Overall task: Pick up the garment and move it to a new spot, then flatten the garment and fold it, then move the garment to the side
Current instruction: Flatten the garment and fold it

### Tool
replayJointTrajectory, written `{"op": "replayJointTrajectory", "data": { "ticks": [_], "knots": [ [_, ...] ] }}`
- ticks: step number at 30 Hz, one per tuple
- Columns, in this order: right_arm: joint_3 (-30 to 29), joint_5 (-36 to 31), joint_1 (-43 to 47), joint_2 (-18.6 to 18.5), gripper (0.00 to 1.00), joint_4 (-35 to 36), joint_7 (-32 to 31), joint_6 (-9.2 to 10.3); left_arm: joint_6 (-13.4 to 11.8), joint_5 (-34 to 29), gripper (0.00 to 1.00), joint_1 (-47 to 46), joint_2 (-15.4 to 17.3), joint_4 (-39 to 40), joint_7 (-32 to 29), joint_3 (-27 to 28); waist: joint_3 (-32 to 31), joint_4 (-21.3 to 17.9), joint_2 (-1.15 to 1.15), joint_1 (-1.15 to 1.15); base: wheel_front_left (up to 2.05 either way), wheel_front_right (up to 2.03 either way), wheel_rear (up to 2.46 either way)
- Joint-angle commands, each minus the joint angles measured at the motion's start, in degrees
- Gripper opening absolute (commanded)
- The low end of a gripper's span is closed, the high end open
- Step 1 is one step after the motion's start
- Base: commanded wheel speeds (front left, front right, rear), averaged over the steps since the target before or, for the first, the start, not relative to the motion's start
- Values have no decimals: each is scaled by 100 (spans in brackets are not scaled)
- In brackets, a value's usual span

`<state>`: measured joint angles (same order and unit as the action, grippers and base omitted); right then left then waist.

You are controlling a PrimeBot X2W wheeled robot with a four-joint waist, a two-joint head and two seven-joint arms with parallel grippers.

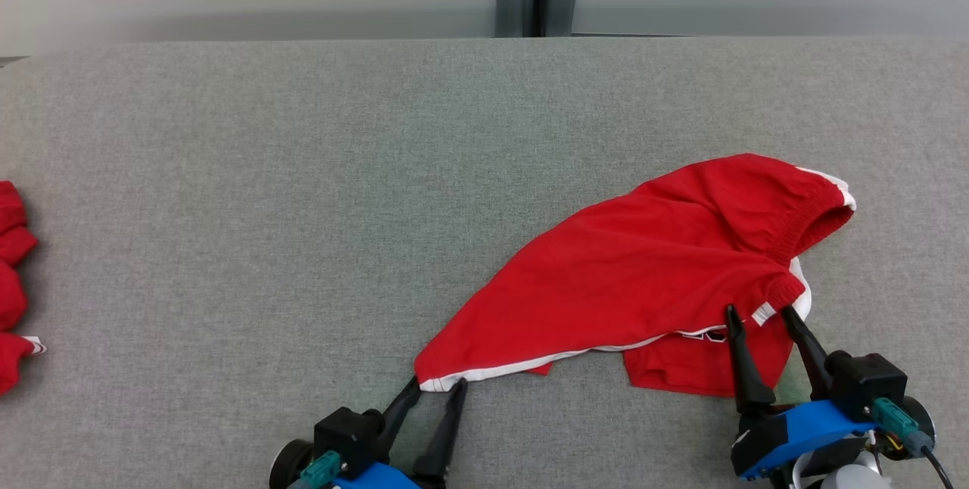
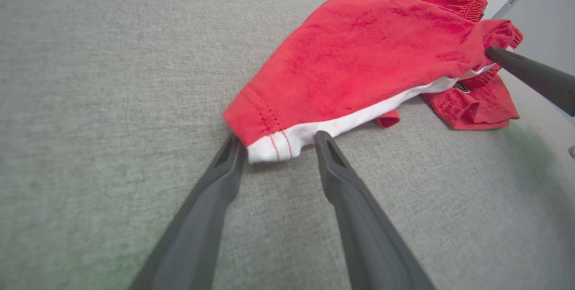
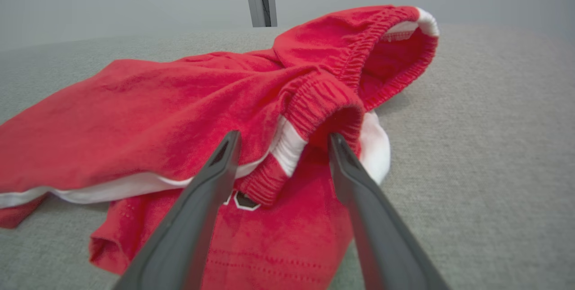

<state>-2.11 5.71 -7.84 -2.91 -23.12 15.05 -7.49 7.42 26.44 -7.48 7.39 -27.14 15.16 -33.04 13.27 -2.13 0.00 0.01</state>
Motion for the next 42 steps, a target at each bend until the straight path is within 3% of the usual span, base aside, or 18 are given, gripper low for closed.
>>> {"op": "replayJointTrajectory", "data": {
  "ticks": [1, 3, 4, 35, 42],
  "knots": [
    [17, 27, -55, 1, 100, -15, 17, 0, 10, 29, 41, -77, 55, 44, -1, 0, 4, -8, 0, -1, 0, 0, 0],
    [33, 34, -71, 1, 100, -12, 17, 0, 10, 32, 10, -123, 71, 114, 0, 17, 18, -15, 0, -1, 0, 0, 0],
    [39, 39, -72, 1, 100, -11, 17, 0, 10, 35, 0, -125, 74, 141, 0, 34, 23, -18, 0, -1, 0, 0, 0],
    [44, 57, 287, 1, 100, 93, 17, 0, 10, -410, 0, 94, -21, 252, 0, 533, -47, -56, 0, -1, 0, 0, 0],
    [335, 170, 160, 0, 100, -2, 17, 0, 10, -422, 0, 132, 10, 219, 0, 506, -90, -28, 0, -1, 0, 0, 0]
  ]
}}
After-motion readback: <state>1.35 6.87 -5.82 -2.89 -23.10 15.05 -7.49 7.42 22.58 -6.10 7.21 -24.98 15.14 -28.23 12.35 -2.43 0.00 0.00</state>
